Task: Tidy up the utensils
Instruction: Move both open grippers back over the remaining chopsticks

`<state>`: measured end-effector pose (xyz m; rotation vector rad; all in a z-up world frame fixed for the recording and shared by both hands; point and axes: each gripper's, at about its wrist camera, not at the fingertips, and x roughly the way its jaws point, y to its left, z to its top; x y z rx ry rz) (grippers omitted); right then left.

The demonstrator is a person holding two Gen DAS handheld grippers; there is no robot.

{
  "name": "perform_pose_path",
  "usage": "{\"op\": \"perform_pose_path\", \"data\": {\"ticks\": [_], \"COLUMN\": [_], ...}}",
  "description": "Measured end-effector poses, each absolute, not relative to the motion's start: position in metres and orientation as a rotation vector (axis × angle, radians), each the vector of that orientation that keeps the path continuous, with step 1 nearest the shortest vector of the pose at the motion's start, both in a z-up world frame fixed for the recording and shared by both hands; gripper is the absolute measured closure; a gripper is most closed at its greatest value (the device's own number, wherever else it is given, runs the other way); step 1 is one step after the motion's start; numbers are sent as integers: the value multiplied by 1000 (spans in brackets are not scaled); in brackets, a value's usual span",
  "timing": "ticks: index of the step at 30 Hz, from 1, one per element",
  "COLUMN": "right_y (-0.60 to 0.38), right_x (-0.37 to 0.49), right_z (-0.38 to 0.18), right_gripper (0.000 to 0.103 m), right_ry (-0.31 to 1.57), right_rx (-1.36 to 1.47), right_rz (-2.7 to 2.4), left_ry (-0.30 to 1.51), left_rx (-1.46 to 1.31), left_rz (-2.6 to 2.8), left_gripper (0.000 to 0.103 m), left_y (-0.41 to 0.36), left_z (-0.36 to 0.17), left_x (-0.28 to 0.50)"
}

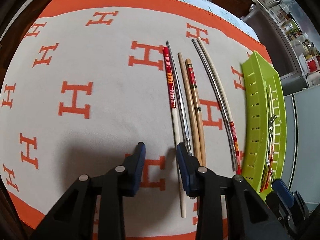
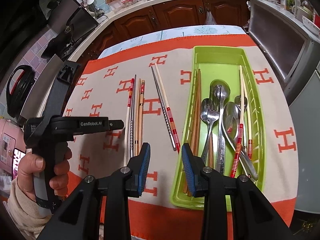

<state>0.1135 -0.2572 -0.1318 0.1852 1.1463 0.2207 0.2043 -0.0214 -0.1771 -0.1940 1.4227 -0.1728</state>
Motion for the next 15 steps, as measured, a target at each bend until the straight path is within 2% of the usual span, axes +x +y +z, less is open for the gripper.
{"op": "perform_pose_path", "data": {"ticks": [15], "right_y": [-249], "right_x": [113], "right_z": [-136], "right_gripper": [70], "right_ry": [1157], "right_rx": [187], "right_rz": [234], "left_ry": [1401], "left_rx": [-62], "left_rz": [-141], "left_gripper": [72], "left_y": [-53], "left_z": [-182], "left_x": [215]}}
